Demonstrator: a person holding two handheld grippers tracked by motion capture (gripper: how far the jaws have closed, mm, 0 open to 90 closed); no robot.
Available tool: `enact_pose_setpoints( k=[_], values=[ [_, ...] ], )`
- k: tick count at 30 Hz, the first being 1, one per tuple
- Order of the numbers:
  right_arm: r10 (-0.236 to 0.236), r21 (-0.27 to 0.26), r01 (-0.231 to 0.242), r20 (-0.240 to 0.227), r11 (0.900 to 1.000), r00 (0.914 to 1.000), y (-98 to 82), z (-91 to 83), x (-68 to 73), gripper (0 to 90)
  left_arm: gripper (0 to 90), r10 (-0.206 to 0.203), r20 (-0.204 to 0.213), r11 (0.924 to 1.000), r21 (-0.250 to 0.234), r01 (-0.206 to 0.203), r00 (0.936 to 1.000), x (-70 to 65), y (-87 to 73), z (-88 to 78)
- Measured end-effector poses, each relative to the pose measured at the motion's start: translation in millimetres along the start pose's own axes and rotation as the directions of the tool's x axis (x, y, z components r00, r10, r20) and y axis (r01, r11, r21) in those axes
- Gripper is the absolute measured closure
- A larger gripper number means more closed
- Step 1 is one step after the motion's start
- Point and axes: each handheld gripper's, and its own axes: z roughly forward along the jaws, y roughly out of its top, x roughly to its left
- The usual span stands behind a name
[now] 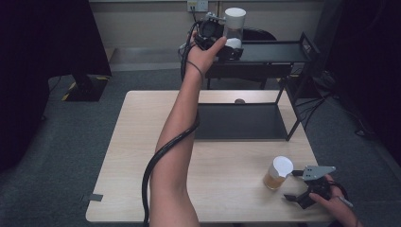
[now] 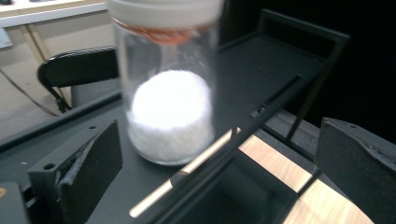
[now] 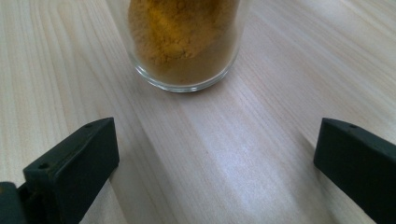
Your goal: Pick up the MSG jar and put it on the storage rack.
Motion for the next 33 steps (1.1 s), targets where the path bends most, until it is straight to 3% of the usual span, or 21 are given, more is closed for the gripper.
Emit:
enact_pose_setpoints(
  k=[15, 33],
  values=[
    [0.000, -0.001, 0.000, 0.001, 1.000, 1.0000, -0.1, 0.0, 0.1, 0.0, 0.5, -0.002, 0.075, 0.9998, 0.022, 0.001, 0.9972, -5.8, -51.0, 15.4],
    [0.000, -0.001, 0.000, 0.001, 1.000, 1.0000, -0.2, 0.1, 0.3, 0.0, 0.6, -0.012, 0.113, 0.9984, 0.057, 0.006, 0.9935, -6.4, -106.0, 23.6]
  ],
)
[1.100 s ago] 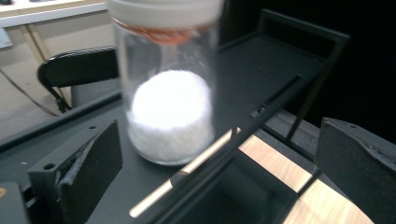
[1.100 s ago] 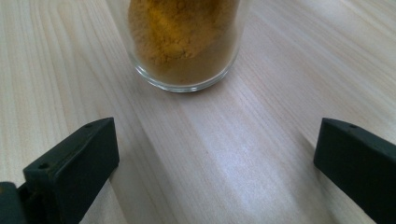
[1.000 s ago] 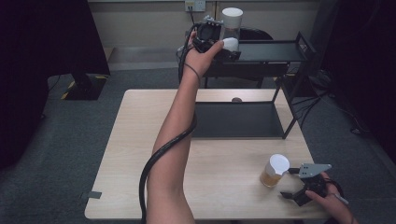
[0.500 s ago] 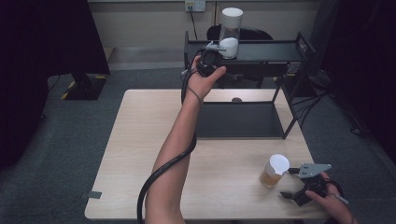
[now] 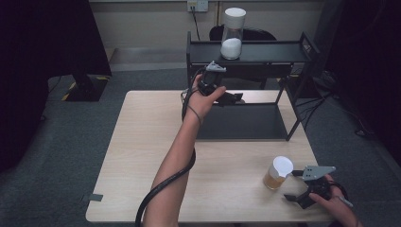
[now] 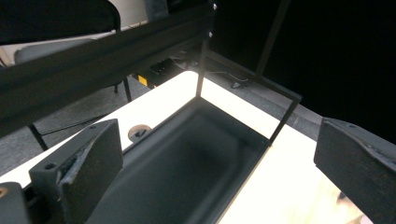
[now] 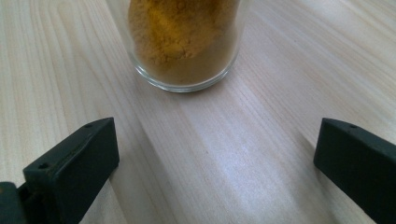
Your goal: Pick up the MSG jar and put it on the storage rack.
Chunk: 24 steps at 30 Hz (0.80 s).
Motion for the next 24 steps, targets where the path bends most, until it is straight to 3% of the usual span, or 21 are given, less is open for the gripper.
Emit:
enact_pose_setpoints(
  k=[10, 24],
  values=[
    [0.000, 0.000, 0.000, -0.001, 1.000, 1.0000, 0.0, 0.0, -0.1, 0.0, 0.6, -0.004, 0.000, 0.9998, 0.022, 0.004, 1.0000, -1.0, -31.6, 0.8],
    [0.000, 0.000, 0.000, -0.001, 1.000, 1.0000, 0.0, 0.0, -0.1, 0.0, 0.6, -0.023, -0.004, 0.9989, 0.041, 0.023, 0.9997, -1.1, -68.3, -11.0]
  ],
)
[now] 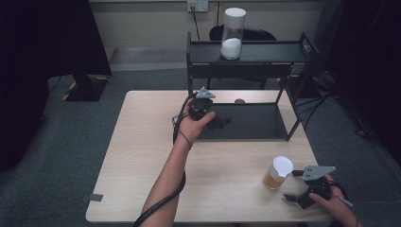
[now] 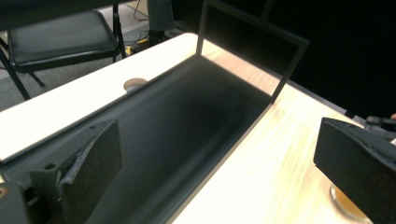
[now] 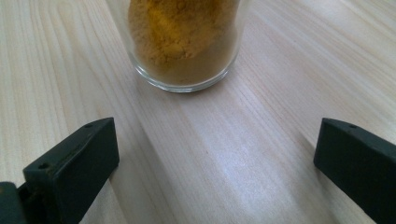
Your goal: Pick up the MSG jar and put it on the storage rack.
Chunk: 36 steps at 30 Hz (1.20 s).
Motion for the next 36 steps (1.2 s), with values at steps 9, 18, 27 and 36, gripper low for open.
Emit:
enact_pose_setpoints(
  k=[9, 18, 27, 36],
  values=[
    [0.000, 0.000, 0.000, 0.000, 1.000, 1.0000, 0.0, 0.0, 0.0, 0.0, 0.7, -0.010, -0.002, 0.9999, 0.008, 0.010, 0.9999, -1.8, -28.0, -5.7],
    [0.000, 0.000, 0.000, 0.000, 1.000, 1.0000, 0.0, 0.0, 0.0, 0.0, 0.6, -0.025, -0.002, 0.9995, 0.021, 0.025, 0.9997, -3.7, -56.0, -10.4],
    [0.000, 0.000, 0.000, 0.000, 1.000, 1.0000, 0.0, 0.0, 0.0, 0.0, 0.6, -0.019, -0.031, 0.9991, 0.036, 0.020, 0.9993, -10.6, -85.6, -14.0],
    [0.000, 0.000, 0.000, 0.000, 1.000, 1.0000, 0.0, 0.0, 0.0, 0.0, 0.6, -0.047, -0.027, 0.9969, 0.063, 0.048, 0.9985, -13.4, -113.9, -14.1]
  ],
)
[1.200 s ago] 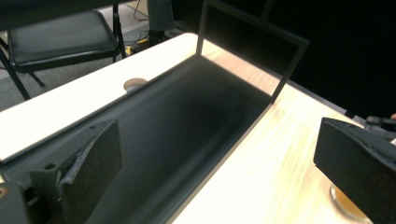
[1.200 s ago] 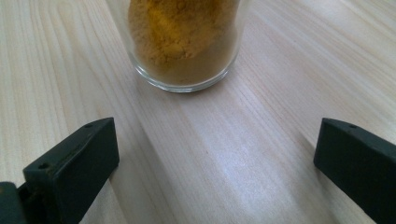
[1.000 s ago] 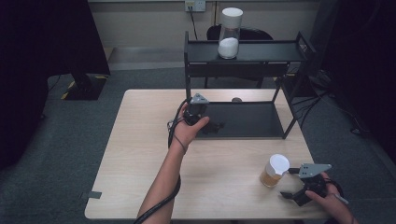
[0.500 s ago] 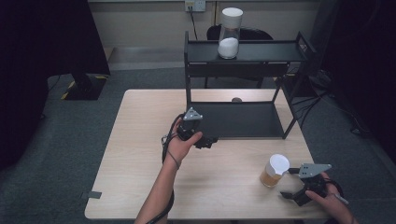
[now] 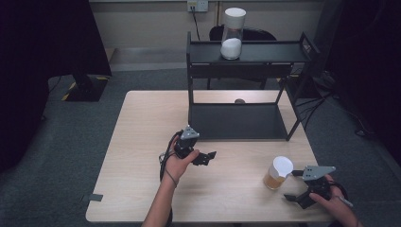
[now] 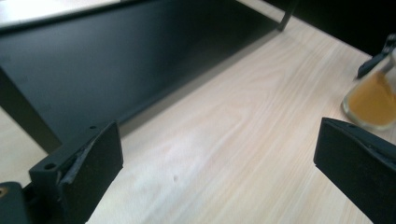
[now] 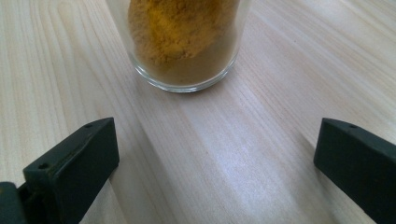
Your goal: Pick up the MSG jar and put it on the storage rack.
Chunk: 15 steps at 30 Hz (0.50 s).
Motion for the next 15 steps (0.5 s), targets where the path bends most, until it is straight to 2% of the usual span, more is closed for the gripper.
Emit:
enact_pose_setpoints(
  k=[4, 11, 15],
  values=[
    [0.000, 0.000, 0.000, 0.000, 1.000, 1.0000, 0.0, 0.0, 0.0, 0.0, 0.6, 0.000, -0.020, 0.9999, 0.011, 0.000, 0.9998, -5.0, -13.1, 1.6],
    [0.000, 0.000, 0.000, 0.000, 1.000, 1.0000, 0.0, 0.0, 0.0, 0.0, 0.6, -0.024, -0.027, 0.9989, 0.040, 0.025, 0.9993, -7.1, -35.1, 4.8],
    [0.000, 0.000, 0.000, 0.000, 1.000, 1.0000, 0.0, 0.0, 0.0, 0.0, 0.7, -0.003, -0.056, 0.9975, 0.070, 0.007, 0.9984, -12.9, -41.6, 3.6]
  ],
)
